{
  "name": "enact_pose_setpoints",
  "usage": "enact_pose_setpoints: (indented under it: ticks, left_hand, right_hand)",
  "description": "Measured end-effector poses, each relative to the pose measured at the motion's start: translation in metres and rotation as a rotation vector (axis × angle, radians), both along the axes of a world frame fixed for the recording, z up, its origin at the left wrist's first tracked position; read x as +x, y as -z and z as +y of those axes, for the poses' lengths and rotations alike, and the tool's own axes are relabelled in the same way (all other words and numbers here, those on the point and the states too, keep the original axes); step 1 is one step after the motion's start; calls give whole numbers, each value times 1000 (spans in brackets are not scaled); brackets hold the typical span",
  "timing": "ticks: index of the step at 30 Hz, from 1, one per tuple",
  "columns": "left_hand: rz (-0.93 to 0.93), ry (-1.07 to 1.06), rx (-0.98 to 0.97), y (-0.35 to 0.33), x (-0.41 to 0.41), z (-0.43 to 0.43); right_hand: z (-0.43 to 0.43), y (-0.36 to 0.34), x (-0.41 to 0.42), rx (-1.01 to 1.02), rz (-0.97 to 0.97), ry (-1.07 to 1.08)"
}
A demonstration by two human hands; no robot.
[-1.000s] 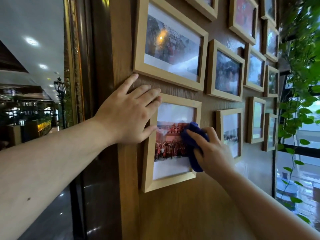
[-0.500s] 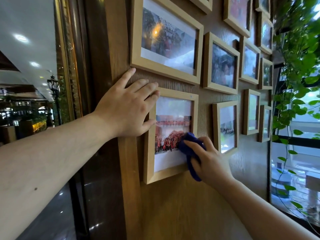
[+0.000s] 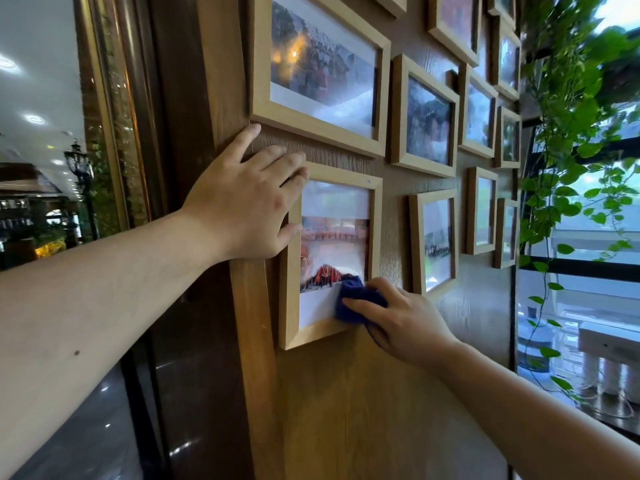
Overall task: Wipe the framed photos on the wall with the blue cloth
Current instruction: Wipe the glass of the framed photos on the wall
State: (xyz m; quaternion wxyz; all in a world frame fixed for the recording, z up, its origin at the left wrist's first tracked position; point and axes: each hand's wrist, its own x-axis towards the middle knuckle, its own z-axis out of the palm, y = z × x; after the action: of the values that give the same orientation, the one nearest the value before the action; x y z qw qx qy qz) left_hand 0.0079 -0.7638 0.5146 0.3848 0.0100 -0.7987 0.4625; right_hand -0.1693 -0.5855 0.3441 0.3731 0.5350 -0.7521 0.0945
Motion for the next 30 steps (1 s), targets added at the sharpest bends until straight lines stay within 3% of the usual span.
enact_pose_setpoints:
  ticks: [6,16,22,30]
  left_hand:
    - [-10,-12,12,0,1,2]
    - [-50,98,5,15,0,16]
    - [-109,196,38,26,-33,52]
    - [-118,103,30,27,-102,88]
  right_hand:
    - [12,-1,-1,-10,8,157]
    - [49,-7,-5,-147,-38,207]
    - [75,-7,-28,-292,-135,241]
    - [91,-16,-102,-401,-188,178]
